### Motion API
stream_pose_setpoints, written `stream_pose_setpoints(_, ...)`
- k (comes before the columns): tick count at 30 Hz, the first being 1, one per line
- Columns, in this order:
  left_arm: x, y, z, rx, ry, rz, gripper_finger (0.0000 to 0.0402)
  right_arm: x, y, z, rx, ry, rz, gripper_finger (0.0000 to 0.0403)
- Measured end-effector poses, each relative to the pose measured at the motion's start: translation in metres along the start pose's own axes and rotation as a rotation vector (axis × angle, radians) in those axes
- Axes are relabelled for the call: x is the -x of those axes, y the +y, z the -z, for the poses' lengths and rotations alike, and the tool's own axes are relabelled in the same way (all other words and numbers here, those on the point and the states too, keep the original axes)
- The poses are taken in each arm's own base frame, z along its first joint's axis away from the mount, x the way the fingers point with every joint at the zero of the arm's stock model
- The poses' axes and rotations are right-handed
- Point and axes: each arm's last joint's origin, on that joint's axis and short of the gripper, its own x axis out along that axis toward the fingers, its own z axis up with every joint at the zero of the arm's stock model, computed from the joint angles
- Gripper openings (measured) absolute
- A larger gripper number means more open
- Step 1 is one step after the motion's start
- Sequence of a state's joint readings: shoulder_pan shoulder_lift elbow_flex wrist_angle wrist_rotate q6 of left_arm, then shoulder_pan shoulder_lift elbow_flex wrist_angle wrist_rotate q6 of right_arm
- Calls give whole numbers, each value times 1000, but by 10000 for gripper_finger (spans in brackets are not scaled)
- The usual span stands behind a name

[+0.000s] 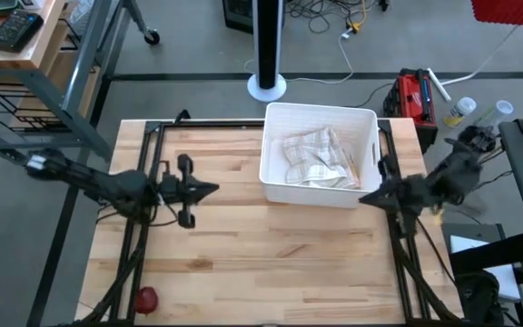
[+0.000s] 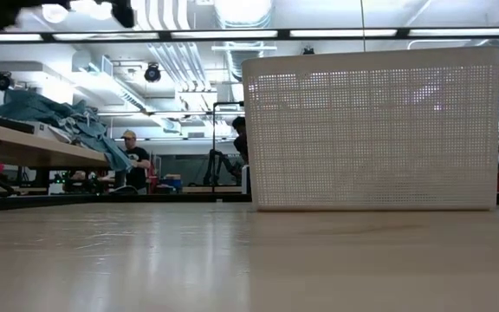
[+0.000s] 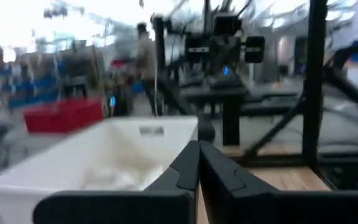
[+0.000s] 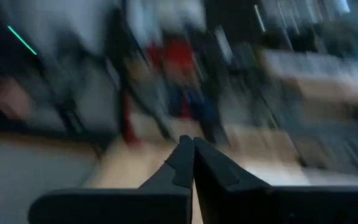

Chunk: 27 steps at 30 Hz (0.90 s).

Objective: Fold towel
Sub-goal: Return to Home Position

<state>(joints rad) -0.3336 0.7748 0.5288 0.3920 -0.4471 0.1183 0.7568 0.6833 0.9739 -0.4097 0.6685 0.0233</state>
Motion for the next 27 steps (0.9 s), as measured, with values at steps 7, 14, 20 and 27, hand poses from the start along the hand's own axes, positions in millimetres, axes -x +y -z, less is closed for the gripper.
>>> stream_pose_setpoints(7, -30, 50, 34, 28, -17, 174, 0, -10, -13, 19, 94, -339, -280, 0)
stream_pose_setpoints(14, -15, 68, 38, 94, 94, 379, 0, 26, -38, 38, -1, -217, -187, 0)
stream_pose_setpoints(20, 30, 65, 39, 61, 143, 256, 0, 63, -50, 70, -38, -335, -180, 0)
stream_pose_setpoints(27, 78, 61, 66, 45, -15, 152, 0, 31, -42, 114, -64, -287, -71, 0)
